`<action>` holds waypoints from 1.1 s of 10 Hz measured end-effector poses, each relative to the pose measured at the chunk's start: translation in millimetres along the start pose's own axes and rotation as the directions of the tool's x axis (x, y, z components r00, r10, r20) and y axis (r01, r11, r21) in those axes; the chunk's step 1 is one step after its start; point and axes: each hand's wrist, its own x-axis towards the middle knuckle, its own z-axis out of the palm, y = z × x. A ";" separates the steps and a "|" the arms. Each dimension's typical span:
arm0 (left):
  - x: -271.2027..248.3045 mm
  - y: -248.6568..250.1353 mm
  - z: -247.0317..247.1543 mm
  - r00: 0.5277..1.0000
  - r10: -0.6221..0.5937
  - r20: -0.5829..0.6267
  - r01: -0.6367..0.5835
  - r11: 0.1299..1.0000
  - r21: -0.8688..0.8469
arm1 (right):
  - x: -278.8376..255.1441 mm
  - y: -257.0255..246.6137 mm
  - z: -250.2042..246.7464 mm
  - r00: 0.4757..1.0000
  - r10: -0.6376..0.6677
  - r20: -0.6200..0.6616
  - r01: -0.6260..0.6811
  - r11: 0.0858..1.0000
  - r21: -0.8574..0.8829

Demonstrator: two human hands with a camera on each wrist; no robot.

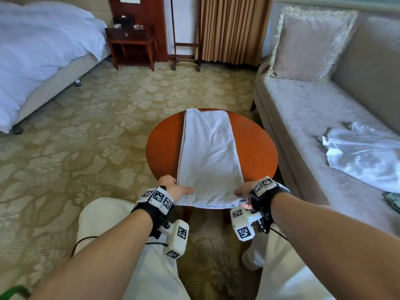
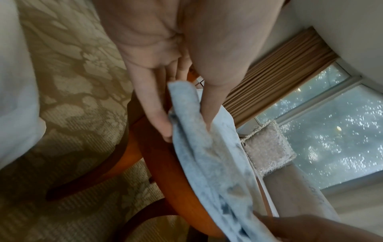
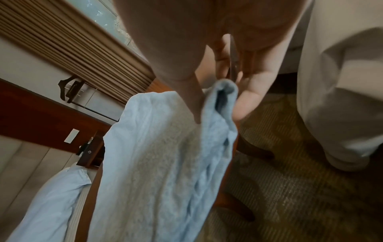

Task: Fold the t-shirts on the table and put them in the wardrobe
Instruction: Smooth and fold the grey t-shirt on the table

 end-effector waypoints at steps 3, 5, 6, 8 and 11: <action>-20.7 14.5 -34.3 0.994 0.102 -0.042 -0.110 0.879 -0.463 | -53.0 -21.1 -22.5 0.995 -0.041 0.093 0.067 0.952 -0.297; -34.5 40.1 -59.6 0.973 0.226 -0.058 -0.208 0.731 -0.650 | -72.5 -40.5 -51.2 0.986 -0.168 -0.006 0.168 0.984 0.066; -37.4 51.1 -68.7 0.964 0.264 -0.009 -0.186 0.654 -0.734 | -86.0 -45.6 -66.7 0.962 -0.251 0.105 0.216 0.941 0.262; -37.9 63.6 -83.4 0.898 0.435 0.062 -0.232 0.591 -0.773 | -96.7 -50.3 -85.2 0.906 -0.410 0.108 0.216 0.665 0.715; -6.4 83.6 -72.7 0.920 0.366 -0.140 -0.382 0.761 -0.524 | -59.6 -68.9 -89.9 0.947 -0.309 0.087 0.238 0.857 0.458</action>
